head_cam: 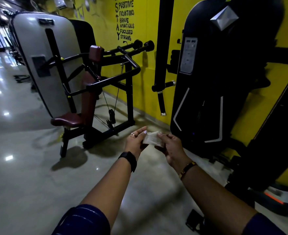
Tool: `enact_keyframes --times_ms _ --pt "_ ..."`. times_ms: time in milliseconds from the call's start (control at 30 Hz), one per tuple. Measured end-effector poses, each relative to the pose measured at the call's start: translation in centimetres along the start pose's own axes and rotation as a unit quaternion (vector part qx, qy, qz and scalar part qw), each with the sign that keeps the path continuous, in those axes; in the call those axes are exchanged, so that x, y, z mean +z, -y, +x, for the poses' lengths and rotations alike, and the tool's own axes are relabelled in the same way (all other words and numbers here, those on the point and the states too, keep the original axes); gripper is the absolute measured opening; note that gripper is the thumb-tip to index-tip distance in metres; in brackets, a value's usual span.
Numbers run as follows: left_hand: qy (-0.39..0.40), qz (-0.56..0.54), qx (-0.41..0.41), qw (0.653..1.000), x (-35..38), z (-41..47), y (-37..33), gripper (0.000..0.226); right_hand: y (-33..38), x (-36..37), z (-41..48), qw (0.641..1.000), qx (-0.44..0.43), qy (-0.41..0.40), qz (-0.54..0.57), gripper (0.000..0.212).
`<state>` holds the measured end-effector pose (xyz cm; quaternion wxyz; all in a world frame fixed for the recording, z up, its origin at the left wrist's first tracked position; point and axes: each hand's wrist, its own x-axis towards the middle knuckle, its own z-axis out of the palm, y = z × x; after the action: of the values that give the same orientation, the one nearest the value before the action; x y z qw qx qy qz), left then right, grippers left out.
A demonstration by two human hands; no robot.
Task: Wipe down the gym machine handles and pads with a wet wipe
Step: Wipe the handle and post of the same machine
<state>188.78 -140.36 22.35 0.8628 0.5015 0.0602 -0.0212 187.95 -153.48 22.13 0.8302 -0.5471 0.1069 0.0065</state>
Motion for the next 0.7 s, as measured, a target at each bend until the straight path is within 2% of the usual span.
enact_keyframes --times_ms 100,333,567,700 --pt "0.010 0.005 -0.002 1.000 0.3 2.1 0.0 0.025 0.3 0.2 2.2 1.000 -0.001 -0.008 -0.007 0.021" --pt "0.021 0.040 0.005 0.999 2.3 10.4 0.1 0.024 2.3 -0.3 10.5 1.000 0.003 0.004 -0.012 0.008" --pt "0.078 0.095 0.026 0.992 8.1 20.4 -1.4 0.026 8.8 -1.4 20.1 0.999 0.008 0.036 -0.016 0.006" --pt "0.088 0.134 0.063 0.985 10.8 25.4 -2.0 0.029 11.0 -2.0 24.6 0.997 0.014 0.066 -0.035 0.019"
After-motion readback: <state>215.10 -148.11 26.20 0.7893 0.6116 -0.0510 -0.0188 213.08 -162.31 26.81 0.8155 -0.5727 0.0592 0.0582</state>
